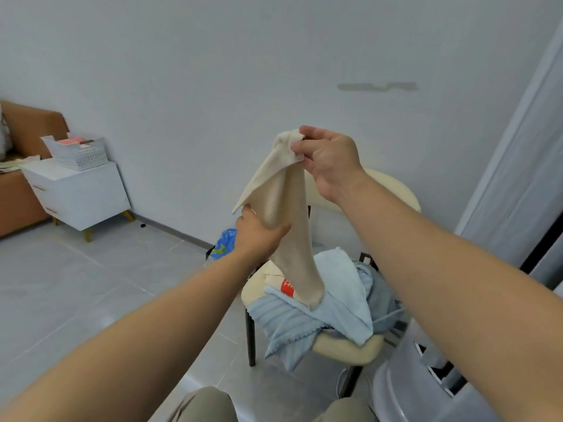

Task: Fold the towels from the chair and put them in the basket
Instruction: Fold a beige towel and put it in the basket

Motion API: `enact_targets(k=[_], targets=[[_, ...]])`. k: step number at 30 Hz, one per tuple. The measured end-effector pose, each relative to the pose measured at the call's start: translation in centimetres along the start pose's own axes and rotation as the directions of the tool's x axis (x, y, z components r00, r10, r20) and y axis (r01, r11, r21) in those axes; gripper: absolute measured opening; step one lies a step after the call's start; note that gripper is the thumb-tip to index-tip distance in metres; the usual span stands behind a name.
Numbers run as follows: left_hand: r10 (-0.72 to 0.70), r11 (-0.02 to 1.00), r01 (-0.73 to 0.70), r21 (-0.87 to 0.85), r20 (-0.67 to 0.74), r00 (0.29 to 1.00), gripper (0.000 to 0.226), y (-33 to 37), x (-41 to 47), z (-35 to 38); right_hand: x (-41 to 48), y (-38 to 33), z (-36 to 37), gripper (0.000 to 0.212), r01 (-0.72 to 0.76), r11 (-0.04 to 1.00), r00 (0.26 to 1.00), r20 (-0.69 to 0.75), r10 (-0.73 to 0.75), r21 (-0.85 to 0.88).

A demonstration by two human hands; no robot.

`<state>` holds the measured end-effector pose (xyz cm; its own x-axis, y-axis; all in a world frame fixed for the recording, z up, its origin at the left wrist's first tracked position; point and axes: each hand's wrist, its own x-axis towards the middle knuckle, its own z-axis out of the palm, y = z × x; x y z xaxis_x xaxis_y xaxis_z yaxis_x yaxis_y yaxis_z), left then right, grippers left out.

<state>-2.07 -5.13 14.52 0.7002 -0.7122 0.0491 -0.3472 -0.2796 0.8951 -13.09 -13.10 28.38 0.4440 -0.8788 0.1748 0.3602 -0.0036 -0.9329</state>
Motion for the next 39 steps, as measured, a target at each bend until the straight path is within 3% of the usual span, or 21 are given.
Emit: enact_targets(k=[3,5,8,10,12,16,18,20,22,24,26,29,31,33,35,36,39], targets=[[-0.101,0.982,0.110,-0.155,0.065,0.993,0.095,0.2,0.8,-1.6,0.1,-0.3,-0.1,0.035,0.014,1.000,0.999,0.036,-0.015,0.007],[-0.128,0.974,0.150,-0.172,0.134,0.983,0.065,0.5,1.1,-2.5,0.4,-0.1,-0.3,0.037,0.016,0.999,0.999,0.029,-0.015,-0.041],[-0.068,0.982,0.099,-0.159,0.193,0.979,0.021,1.2,1.1,-3.7,0.9,0.6,-0.9,0.043,0.035,0.970,0.997,-0.062,-0.052,-0.242],[-0.025,0.983,0.050,-0.178,0.138,0.990,0.020,2.0,1.3,-4.4,1.2,1.0,-1.5,0.044,0.070,0.907,0.985,-0.115,-0.128,-0.415],[0.057,0.985,-0.046,-0.167,0.061,0.996,0.022,3.2,1.8,-5.5,0.9,1.1,-1.9,0.045,0.082,0.848,0.987,-0.076,-0.142,-0.524],[0.250,0.953,-0.241,-0.185,0.030,0.968,0.022,7.0,2.2,-7.7,-0.4,1.1,-2.1,0.074,0.106,0.676,0.980,0.192,0.053,-0.729],[0.330,0.927,-0.315,-0.204,0.043,0.943,0.021,9.1,1.5,-8.5,-1.0,1.4,-1.7,0.073,0.151,0.614,0.942,0.302,0.149,-0.775],[0.389,0.907,-0.365,-0.210,0.090,0.917,0.019,10.6,0.8,-9.2,-1.1,1.9,-1.1,0.071,0.221,0.621,0.908,0.390,0.150,-0.752],[0.429,0.894,-0.399,-0.202,0.138,0.892,0.016,11.5,0.1,-9.8,-0.9,2.2,-0.6,0.060,0.262,0.707,0.891,0.447,0.084,-0.657],[0.470,0.876,-0.437,-0.201,0.157,0.869,0.013,11.8,-0.2,-10.5,-1.0,2.1,0.0,0.042,0.242,0.822,0.908,0.420,-0.004,-0.515],[0.494,0.861,-0.457,-0.223,0.156,0.855,0.028,11.6,-0.1,-11.2,-0.9,1.7,0.7,0.021,0.181,0.884,0.949,0.313,-0.041,-0.432],[0.466,0.877,-0.432,-0.208,0.157,0.870,0.066,10.4,0.5,-12.1,-0.6,1.1,1.6,0.018,0.036,0.935,0.983,0.181,0.030,-0.353],[0.403,0.914,-0.403,-0.033,0.173,0.899,0.082,9.4,0.7,-12.2,-0.6,0.8,2.2,0.022,-0.007,0.945,0.991,0.124,0.051,-0.328],[0.315,0.924,-0.341,0.174,0.159,0.936,0.073,8.0,0.8,-12.0,-0.7,0.6,2.5,0.023,0.014,0.934,0.993,0.116,0.030,-0.357],[0.223,0.940,-0.240,0.242,0.098,0.970,0.036,6.6,1.2,-12.0,-0.8,0.5,2.7,0.019,0.038,0.911,0.992,0.125,0.015,-0.411],[0.183,0.954,-0.192,0.228,0.064,0.981,0.024,5.9,1.2,-12.2,-1.0,0.3,2.9,0.016,0.033,0.895,0.991,0.131,0.028,-0.445],[0.048,0.999,-0.048,-0.004,0.096,0.994,0.030,4.7,1.5,-12.7,-1.8,-0.5,3.0,0.006,-0.042,0.830,0.971,0.174,0.165,-0.556]])
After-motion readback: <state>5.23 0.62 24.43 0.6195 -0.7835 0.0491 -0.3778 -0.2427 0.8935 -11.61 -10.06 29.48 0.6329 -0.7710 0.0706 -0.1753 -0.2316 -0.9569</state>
